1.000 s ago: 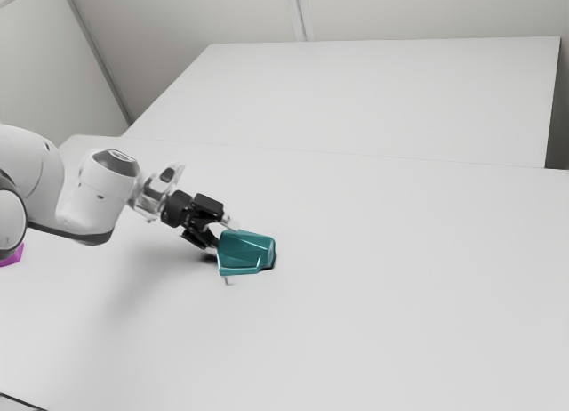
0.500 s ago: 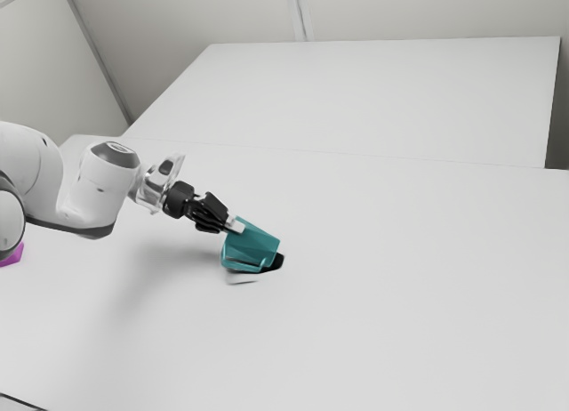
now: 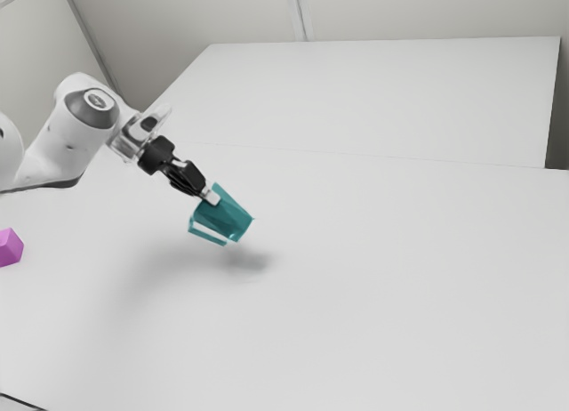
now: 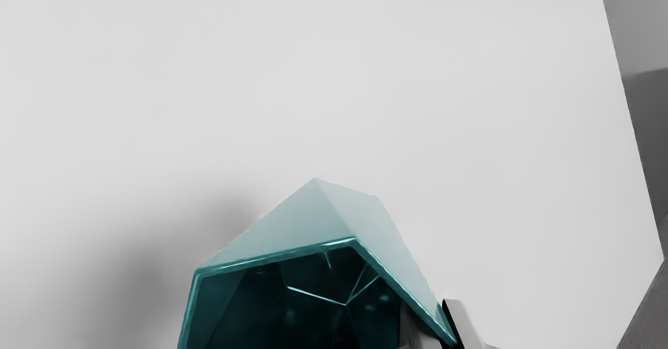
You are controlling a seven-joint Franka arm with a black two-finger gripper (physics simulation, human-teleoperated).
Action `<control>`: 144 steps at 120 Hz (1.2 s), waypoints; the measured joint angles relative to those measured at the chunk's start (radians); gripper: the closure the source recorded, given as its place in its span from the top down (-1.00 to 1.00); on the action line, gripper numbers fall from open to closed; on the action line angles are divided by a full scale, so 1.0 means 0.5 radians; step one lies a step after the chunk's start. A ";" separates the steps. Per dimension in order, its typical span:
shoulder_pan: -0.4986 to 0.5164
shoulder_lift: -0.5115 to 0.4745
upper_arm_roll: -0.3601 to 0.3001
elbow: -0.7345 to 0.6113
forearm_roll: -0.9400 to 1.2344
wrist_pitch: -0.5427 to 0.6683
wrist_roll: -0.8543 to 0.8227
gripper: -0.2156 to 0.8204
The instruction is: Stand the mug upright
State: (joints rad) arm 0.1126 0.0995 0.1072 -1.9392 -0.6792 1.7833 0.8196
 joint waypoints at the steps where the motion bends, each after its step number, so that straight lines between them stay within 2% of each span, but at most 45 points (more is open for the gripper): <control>1: 0.002 -0.005 -0.009 0.011 0.036 0.002 -0.013 -0.93; 22: -0.017 -0.060 -0.200 0.120 0.756 0.121 -0.284 -0.93; 45: -0.023 0.015 -0.281 0.109 1.236 0.310 -0.557 -0.93; 65: -0.036 0.156 -0.288 0.090 1.379 0.446 -0.751 -0.93; 108: -0.038 0.291 -0.297 0.061 1.410 0.565 -1.021 -0.92; 121: -0.038 0.307 -0.297 0.061 1.397 0.573 -1.073 -0.68; 135: -0.038 0.295 -0.297 0.063 1.371 0.573 -1.114 -0.20; 144: -0.038 0.251 -0.297 0.071 1.360 0.565 -1.135 0.04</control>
State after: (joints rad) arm 0.0936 0.2248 -0.0414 -1.9035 0.0007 2.0660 0.2520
